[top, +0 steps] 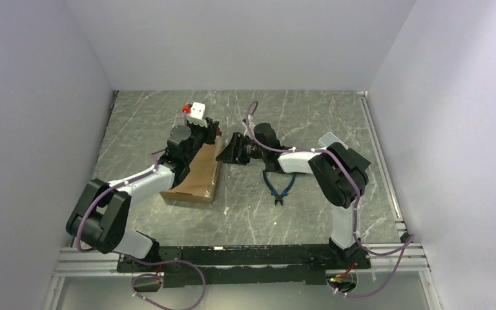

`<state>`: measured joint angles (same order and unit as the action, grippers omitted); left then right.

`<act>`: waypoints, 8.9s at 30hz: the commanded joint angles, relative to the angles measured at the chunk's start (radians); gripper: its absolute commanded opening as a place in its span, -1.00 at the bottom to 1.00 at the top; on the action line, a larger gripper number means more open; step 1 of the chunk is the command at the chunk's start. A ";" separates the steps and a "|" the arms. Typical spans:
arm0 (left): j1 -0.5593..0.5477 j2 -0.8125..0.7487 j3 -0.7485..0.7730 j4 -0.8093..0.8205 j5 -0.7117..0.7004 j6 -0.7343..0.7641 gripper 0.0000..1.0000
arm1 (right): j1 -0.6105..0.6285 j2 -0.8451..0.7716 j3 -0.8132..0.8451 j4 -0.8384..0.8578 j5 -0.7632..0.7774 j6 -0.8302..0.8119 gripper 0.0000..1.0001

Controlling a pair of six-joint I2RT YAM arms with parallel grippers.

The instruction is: Unpack the express box

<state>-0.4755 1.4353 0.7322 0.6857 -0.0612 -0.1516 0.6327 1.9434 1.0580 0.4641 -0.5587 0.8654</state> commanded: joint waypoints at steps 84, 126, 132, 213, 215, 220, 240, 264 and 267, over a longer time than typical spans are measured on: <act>-0.018 0.125 0.089 0.069 -0.077 0.054 -1.00 | 0.033 0.133 -0.005 0.142 -0.017 0.112 -0.65; -0.074 -0.052 0.008 -0.073 -0.180 0.089 -1.00 | 0.040 0.104 -0.024 0.124 0.016 0.122 -0.74; -0.039 -0.033 0.107 -0.136 -0.161 0.047 -1.00 | 0.044 0.112 -0.020 0.133 0.016 0.126 -0.75; -0.064 -0.062 0.027 -0.321 -0.170 -0.069 -1.00 | 0.048 0.046 0.059 -0.049 0.105 0.015 -0.70; -0.064 -0.055 0.036 -0.309 -0.176 -0.065 -1.00 | 0.047 0.042 0.063 -0.048 0.092 0.004 -0.64; -0.061 -0.023 0.133 -0.350 -0.221 -0.078 -1.00 | 0.052 -0.022 0.009 -0.004 0.011 -0.117 -0.10; -0.020 0.097 0.270 -0.327 -0.175 -0.053 -1.00 | 0.247 -0.026 -0.266 0.503 0.290 -0.102 0.54; -0.020 0.084 0.217 -0.309 -0.185 -0.032 -1.00 | 0.225 0.102 -0.242 0.494 0.169 0.076 -0.14; -0.019 0.080 0.213 -0.304 -0.174 -0.036 -1.00 | 0.223 0.101 -0.242 0.495 0.168 0.075 -0.15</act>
<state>-0.4980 1.5383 0.9474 0.3279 -0.2337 -0.2005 0.8608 2.0274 0.8078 0.9634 -0.3790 0.9466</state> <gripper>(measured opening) 0.273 0.435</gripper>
